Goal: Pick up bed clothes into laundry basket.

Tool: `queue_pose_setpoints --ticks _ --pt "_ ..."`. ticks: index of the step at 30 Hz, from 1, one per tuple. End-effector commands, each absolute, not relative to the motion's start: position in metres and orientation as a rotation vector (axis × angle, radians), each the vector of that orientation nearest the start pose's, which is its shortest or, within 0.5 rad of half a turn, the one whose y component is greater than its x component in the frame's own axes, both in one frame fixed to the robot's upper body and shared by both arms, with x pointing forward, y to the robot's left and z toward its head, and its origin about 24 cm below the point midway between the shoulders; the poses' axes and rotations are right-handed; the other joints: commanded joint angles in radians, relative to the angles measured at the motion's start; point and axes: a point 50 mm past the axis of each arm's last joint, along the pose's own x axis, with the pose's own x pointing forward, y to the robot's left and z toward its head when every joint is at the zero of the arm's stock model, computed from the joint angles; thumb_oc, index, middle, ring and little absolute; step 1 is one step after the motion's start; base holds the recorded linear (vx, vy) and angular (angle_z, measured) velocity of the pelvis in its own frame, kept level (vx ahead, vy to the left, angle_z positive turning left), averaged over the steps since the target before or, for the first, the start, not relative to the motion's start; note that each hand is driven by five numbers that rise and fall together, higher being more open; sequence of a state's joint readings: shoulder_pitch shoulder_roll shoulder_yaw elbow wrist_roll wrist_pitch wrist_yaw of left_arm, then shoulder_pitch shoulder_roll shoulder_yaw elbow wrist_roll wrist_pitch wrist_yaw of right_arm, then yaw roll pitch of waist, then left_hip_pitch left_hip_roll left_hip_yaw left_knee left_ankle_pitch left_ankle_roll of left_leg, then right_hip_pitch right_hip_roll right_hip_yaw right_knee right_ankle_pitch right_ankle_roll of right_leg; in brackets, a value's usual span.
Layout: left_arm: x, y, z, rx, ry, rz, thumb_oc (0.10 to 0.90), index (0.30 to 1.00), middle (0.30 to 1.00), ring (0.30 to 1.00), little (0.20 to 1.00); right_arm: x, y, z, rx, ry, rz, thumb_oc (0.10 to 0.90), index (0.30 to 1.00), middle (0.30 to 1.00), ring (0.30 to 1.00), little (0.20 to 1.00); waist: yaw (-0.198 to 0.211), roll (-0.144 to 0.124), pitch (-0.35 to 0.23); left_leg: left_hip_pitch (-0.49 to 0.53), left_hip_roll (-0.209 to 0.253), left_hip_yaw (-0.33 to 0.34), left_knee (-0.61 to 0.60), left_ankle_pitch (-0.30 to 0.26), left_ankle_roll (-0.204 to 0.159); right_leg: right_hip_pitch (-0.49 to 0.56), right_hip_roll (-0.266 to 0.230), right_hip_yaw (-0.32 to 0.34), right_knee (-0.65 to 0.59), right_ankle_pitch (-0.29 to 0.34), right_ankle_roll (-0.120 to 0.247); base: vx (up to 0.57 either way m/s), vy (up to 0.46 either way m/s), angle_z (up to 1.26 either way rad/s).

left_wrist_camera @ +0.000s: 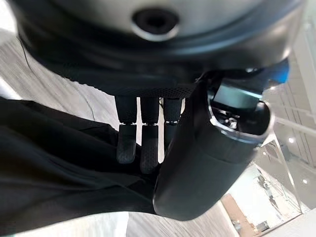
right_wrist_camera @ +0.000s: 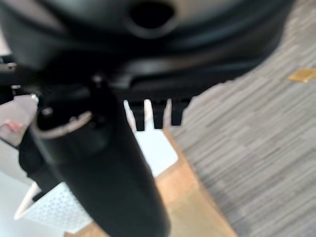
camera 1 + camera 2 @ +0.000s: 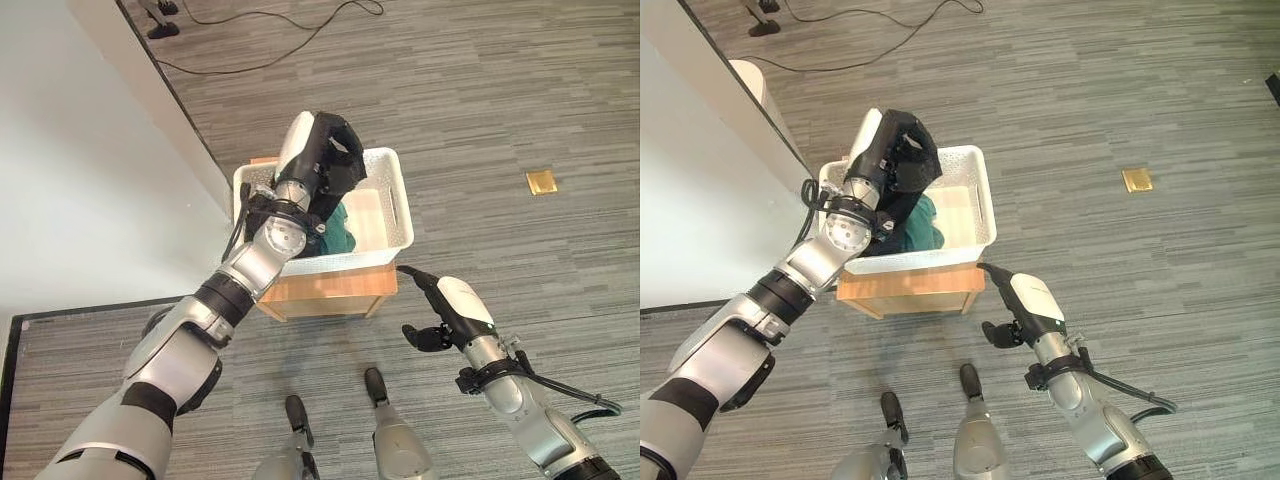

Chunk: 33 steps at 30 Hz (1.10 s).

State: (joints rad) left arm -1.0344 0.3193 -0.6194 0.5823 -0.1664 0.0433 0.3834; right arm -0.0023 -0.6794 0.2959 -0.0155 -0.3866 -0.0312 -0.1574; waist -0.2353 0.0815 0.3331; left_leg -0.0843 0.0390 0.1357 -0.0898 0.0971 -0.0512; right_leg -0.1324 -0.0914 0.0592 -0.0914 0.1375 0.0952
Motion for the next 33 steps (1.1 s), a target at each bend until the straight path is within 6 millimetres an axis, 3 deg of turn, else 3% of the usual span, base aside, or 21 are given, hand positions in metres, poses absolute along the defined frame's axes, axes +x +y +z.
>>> queue_pose_setpoints --ticks 1,6,12,17,18,20,23,25,33 --pt "0.394 0.067 0.264 0.490 -0.583 -0.012 0.800 0.900 0.900 0.900 0.900 0.251 -0.206 0.091 -1.021 -0.283 0.119 0.800 0.900 0.900 0.900 0.900 0.032 0.023 -0.072 -0.011 0.024 -0.045 0.002 -0.093 -0.014 0.030 -0.002 -0.006 0.004 -0.123 0.060 0.00 0.000 -0.07" --pt "0.399 0.078 0.260 0.552 -0.559 0.037 0.800 0.900 0.900 0.900 0.900 0.251 -0.203 0.091 -1.009 -0.292 0.145 0.800 0.900 0.900 0.900 0.900 0.028 0.015 -0.076 -0.020 0.026 -0.043 0.002 -0.091 -0.016 0.020 0.000 -0.003 0.004 -0.120 0.059 0.00 0.001 -0.02" --pt "0.404 0.083 0.271 0.649 -0.580 0.084 0.800 0.900 0.900 0.900 0.900 0.249 -0.200 0.093 -0.999 -0.308 0.169 0.800 0.900 0.900 0.900 0.900 0.025 0.009 -0.081 -0.027 0.024 -0.044 0.002 -0.090 -0.016 0.013 -0.002 -0.006 0.004 -0.119 0.061 0.00 0.000 0.00" --pt "0.399 0.096 0.311 0.695 -0.700 0.185 0.800 0.900 0.900 0.900 0.900 0.247 -0.204 0.091 -1.013 -0.302 0.154 0.800 0.900 0.900 0.900 0.900 0.034 0.015 -0.086 -0.020 0.021 -0.045 0.002 -0.093 -0.015 0.023 -0.003 -0.009 0.004 -0.122 0.066 0.00 0.000 0.00" --pt "0.399 0.096 0.311 0.695 -0.701 0.186 0.800 0.900 0.900 0.900 0.900 0.247 -0.204 0.091 -1.013 -0.303 0.153 0.800 0.900 0.900 0.900 0.900 0.033 0.014 -0.085 -0.020 0.021 -0.045 0.002 -0.093 -0.015 0.024 -0.003 -0.009 0.004 -0.122 0.066 0.00 0.000 0.00" --pt "0.386 0.099 0.337 0.693 -0.828 0.233 0.800 0.900 0.900 0.900 0.900 0.245 -0.208 0.093 -1.029 -0.308 0.132 0.800 0.900 0.900 0.900 0.900 0.046 0.014 -0.092 -0.008 0.022 -0.050 0.002 -0.093 -0.015 0.042 -0.004 -0.018 0.004 -0.128 0.065 0.02 -0.027 0.04" --pt "0.369 0.100 0.350 0.656 -0.948 0.256 0.800 0.900 0.900 0.900 0.900 0.243 -0.208 0.101 -1.027 -0.349 0.121 0.800 0.900 0.900 0.900 0.900 0.059 0.011 -0.099 0.001 0.023 -0.057 0.002 -0.094 -0.016 0.057 -0.006 -0.029 0.004 -0.131 0.063 0.02 -0.021 0.08" --pt "0.346 0.104 0.352 0.610 -1.075 0.267 0.800 0.900 0.900 0.900 0.900 0.240 -0.205 0.108 -1.019 -0.391 0.117 0.800 0.900 0.900 0.900 0.900 0.084 0.005 -0.110 0.008 0.023 -0.070 0.002 -0.094 -0.016 0.073 -0.006 -0.044 0.004 -0.135 0.062 0.04 -0.030 0.19" --pt "0.296 0.131 0.352 0.577 -1.277 0.330 0.800 0.900 0.900 0.900 0.900 0.231 -0.191 0.112 -1.026 -0.431 0.173 0.800 0.900 0.900 0.900 0.900 0.150 -0.013 -0.150 0.018 0.023 -0.104 0.002 -0.094 -0.017 0.104 -0.006 -0.083 0.004 -0.143 0.057 0.03 -0.014 0.17"
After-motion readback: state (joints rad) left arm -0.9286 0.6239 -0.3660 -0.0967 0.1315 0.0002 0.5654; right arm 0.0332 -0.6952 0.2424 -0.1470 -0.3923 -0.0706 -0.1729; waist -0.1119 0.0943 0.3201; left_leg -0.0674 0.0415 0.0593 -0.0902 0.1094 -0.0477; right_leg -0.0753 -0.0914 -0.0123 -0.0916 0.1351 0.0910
